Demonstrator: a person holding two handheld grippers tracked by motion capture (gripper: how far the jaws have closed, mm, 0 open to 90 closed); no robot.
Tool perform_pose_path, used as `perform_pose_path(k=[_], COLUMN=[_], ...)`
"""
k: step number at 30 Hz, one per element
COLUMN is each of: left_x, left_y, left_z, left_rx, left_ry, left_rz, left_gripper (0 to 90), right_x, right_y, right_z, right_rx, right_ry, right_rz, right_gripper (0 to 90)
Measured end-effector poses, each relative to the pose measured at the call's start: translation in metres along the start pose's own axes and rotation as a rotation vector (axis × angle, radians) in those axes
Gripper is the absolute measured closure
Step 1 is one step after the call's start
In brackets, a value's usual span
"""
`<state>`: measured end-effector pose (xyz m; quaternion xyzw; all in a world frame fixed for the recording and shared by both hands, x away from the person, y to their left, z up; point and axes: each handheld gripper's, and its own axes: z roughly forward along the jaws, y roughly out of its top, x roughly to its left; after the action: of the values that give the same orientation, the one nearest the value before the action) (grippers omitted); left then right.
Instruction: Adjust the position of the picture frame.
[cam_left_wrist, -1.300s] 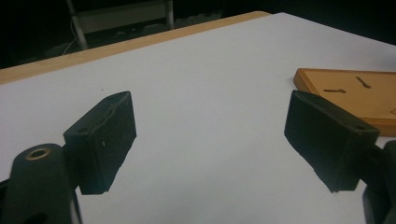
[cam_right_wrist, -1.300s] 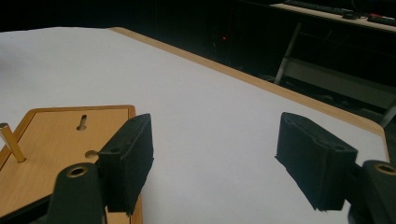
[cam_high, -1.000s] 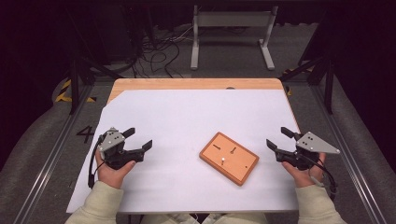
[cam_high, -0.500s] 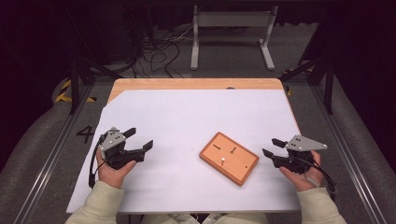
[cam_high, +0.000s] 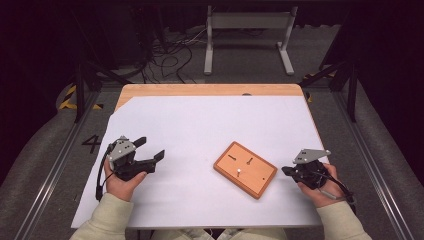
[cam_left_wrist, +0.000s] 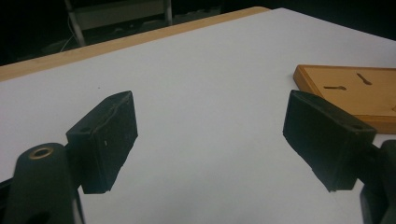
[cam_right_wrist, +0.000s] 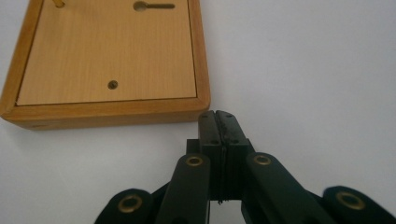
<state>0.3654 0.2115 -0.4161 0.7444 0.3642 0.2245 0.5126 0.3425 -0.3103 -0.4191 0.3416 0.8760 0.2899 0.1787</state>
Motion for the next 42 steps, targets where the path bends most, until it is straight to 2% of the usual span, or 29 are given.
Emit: perform_pose_path(k=[3,4,10,15,16,23,24,30,34,36,40,41,42], left_x=[0.000,-0.001,0.000,0.000,0.000,0.000,-0.001,-0.001,0.000,0.000,0.001,0.002,0.002], left_y=[0.000,0.000,0.000,-0.001,-0.001,-0.001,-0.001,-0.001,-0.002,-0.002,-0.003,-0.003,-0.003], left_z=[0.000,0.000,0.000,0.001,0.000,0.000,0.001,0.002,0.002,0.001,-0.001,-0.001,-0.001], left_rx=[0.000,0.003,0.005,0.007,0.007,0.009,0.011,0.015,0.015,0.011,0.009,0.008,0.008], left_ry=[0.002,0.000,-0.001,0.000,-0.001,0.001,0.001,0.005,0.002,0.004,0.006,0.005,0.005], left_rz=[0.001,-0.004,-0.005,-0.005,-0.004,-0.002,-0.008,-0.005,-0.008,-0.011,-0.012,-0.018,-0.018], left_gripper=[18.0,18.0,18.0,18.0,18.0,18.0,18.0,18.0,18.0,18.0,18.0,18.0,18.0], right_x=[0.000,0.000,0.001,0.003,0.004,0.003,0.001,-0.004,0.000,0.003,0.004,0.004,0.005], right_y=[0.001,0.002,0.003,0.007,0.008,0.009,0.010,0.017,0.032,0.038,0.039,0.038,0.038], right_z=[0.002,0.004,0.010,0.020,0.022,0.023,0.024,0.032,0.043,0.047,0.043,0.031,0.028], right_rx=[0.031,0.057,0.083,0.129,0.131,0.136,0.135,0.117,0.099,0.098,0.108,0.132,0.139], right_ry=[0.000,-0.001,0.013,0.016,0.028,0.027,0.008,-0.008,-0.012,-0.035,-0.043,-0.026,-0.014], right_rz=[0.016,0.028,0.023,0.021,0.018,0.039,0.043,0.058,0.038,0.014,0.014,0.021,0.021], right_gripper=[90.0,90.0,90.0,90.0,90.0,90.0,90.0,90.0,90.0,90.0,90.0,90.0,90.0])
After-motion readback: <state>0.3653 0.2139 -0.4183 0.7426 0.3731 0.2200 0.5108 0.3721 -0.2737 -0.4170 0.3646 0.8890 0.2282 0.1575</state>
